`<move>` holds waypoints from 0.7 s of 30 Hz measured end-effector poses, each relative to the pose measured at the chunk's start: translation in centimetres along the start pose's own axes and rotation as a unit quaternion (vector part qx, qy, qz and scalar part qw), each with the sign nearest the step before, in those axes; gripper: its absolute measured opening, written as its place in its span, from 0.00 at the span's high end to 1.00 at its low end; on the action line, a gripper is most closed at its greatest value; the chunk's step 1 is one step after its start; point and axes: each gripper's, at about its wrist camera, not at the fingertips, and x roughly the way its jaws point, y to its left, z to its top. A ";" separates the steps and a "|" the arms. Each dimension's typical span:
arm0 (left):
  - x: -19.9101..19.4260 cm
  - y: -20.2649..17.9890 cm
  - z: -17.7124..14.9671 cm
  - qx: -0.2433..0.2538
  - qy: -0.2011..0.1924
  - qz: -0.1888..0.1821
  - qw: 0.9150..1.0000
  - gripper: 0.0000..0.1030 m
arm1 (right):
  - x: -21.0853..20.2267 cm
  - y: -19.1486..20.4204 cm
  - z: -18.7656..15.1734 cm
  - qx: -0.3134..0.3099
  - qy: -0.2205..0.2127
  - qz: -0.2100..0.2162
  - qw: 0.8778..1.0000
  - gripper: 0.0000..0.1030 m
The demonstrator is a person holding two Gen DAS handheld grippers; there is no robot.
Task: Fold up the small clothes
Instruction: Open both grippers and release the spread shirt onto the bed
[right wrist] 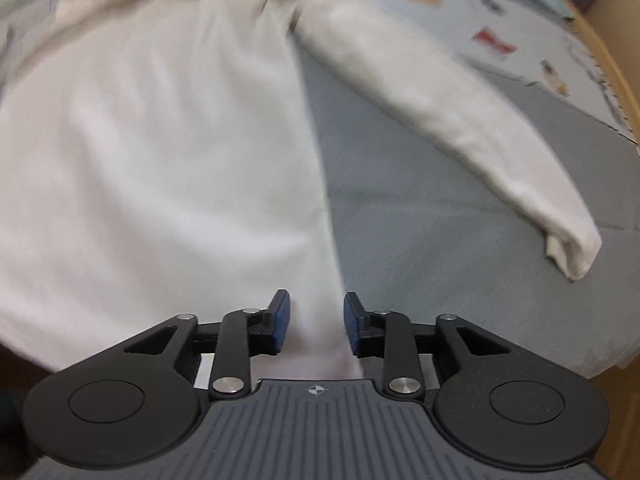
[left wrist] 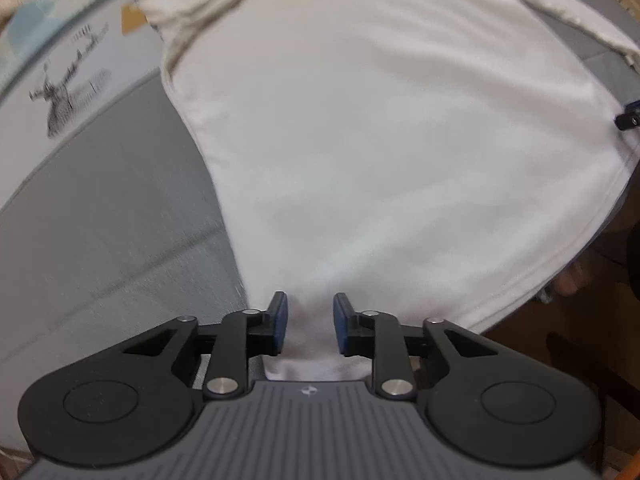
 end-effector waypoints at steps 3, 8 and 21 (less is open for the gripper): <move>0.2 -0.6 0.2 0.004 0.008 0.027 1.000 0.72 | 1.1 1.4 -0.1 -0.034 0.028 -0.030 0.999 0.69; -3.0 -0.8 1.5 -0.032 -0.078 0.039 0.996 0.51 | -0.7 1.2 0.9 0.001 -0.029 -0.035 0.999 0.69; -7.4 -0.9 5.4 -0.143 -0.209 0.100 0.962 0.24 | -6.7 1.4 4.3 0.118 -0.239 0.003 0.964 0.49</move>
